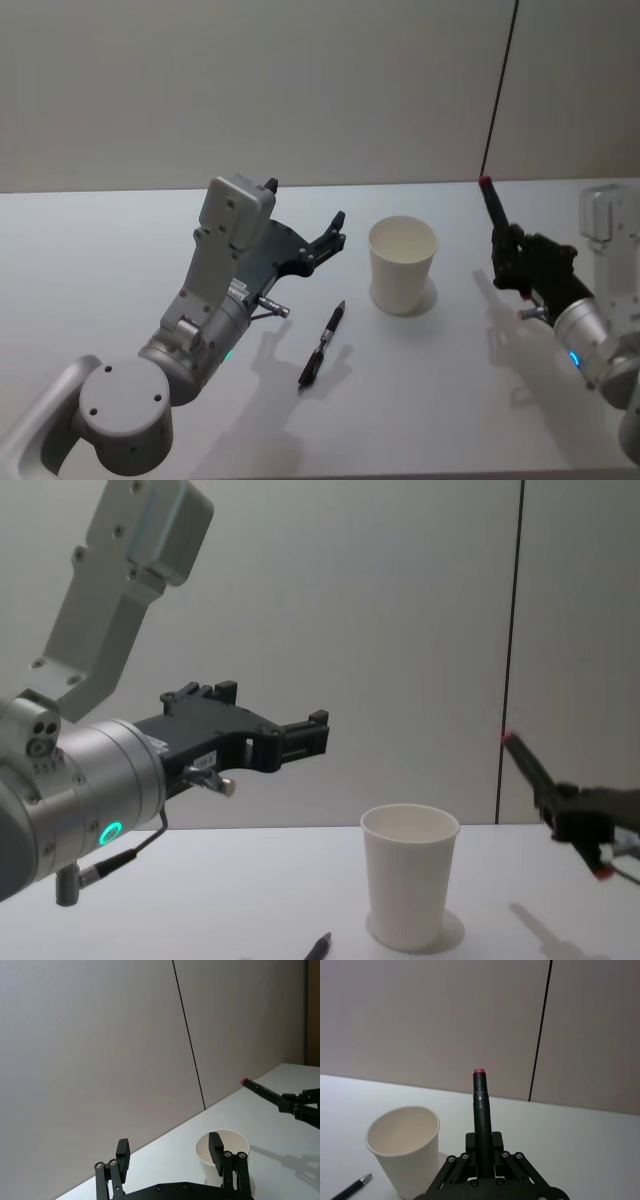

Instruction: Place the pen into the pen holder.

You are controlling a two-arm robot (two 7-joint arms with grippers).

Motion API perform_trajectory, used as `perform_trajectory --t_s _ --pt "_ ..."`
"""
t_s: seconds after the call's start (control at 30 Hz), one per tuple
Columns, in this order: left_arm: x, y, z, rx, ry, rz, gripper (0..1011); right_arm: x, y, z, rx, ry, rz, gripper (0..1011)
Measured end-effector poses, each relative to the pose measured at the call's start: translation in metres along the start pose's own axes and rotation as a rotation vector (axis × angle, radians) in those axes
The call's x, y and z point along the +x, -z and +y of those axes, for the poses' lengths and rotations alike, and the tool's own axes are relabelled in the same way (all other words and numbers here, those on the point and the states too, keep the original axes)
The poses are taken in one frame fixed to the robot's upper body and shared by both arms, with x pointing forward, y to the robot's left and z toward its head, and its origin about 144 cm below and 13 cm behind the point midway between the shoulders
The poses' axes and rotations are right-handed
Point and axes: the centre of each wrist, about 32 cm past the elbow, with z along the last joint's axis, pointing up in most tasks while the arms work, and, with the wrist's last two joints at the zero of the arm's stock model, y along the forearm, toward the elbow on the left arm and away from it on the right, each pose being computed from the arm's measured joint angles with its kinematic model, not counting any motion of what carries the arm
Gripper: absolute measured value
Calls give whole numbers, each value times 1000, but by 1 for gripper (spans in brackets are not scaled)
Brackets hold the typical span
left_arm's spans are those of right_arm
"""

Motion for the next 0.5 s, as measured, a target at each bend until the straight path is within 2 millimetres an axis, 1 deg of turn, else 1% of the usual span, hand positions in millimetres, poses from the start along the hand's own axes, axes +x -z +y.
perform_trajectory --t_s 0.33,0.5 --pt "0 0 0 0 0 0 1000 1 -3 4 156 -36 4 176" --pt "0 0 0 0 0 0 999 -1 -4 12 248 -77 9 176"
